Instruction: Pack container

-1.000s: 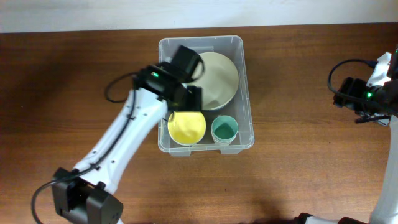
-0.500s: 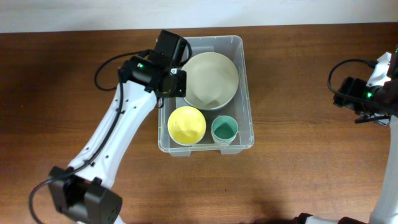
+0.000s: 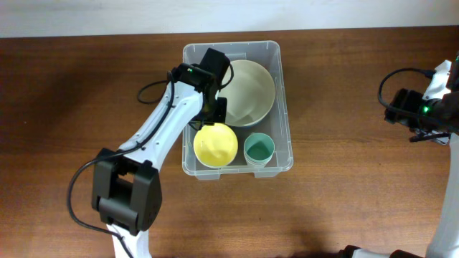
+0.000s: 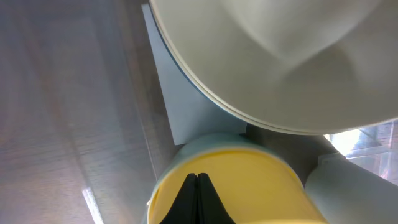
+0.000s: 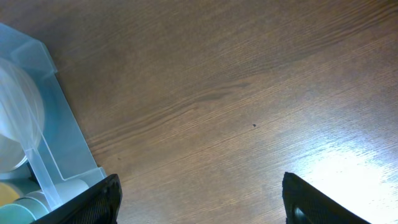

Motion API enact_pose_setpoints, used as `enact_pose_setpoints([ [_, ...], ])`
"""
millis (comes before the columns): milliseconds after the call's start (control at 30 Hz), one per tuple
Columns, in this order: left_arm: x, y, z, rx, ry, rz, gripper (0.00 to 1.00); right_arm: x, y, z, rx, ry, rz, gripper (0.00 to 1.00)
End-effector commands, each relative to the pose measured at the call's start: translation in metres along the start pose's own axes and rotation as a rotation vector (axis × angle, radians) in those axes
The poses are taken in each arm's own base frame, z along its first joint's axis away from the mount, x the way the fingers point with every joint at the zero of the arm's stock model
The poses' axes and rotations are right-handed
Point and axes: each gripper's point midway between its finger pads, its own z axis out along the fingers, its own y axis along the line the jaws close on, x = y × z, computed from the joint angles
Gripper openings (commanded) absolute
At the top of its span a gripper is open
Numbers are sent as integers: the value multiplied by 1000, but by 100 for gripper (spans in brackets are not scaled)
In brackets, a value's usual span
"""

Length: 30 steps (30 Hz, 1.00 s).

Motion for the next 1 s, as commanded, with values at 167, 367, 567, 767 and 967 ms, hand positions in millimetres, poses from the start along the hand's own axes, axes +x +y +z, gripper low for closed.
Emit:
enact_pose_setpoints([
  [167,-4,-6,4,27,3,16,1,1,-3,2,12,9,-2,78],
  [367,-29,5,-29,-48,-103,11,1,1,-3,2,12,9,-2,78],
  [567,-41,8,-91,-43,-221,1,1,1,-3,2,12,8,-2,78],
  [767,-11,0,-83,16,-83,1,1,1,-3,2,12,8,-2,78],
  [967,7,-5,-70,50,0,1,0,1,-3,2,12,8,-2,78],
])
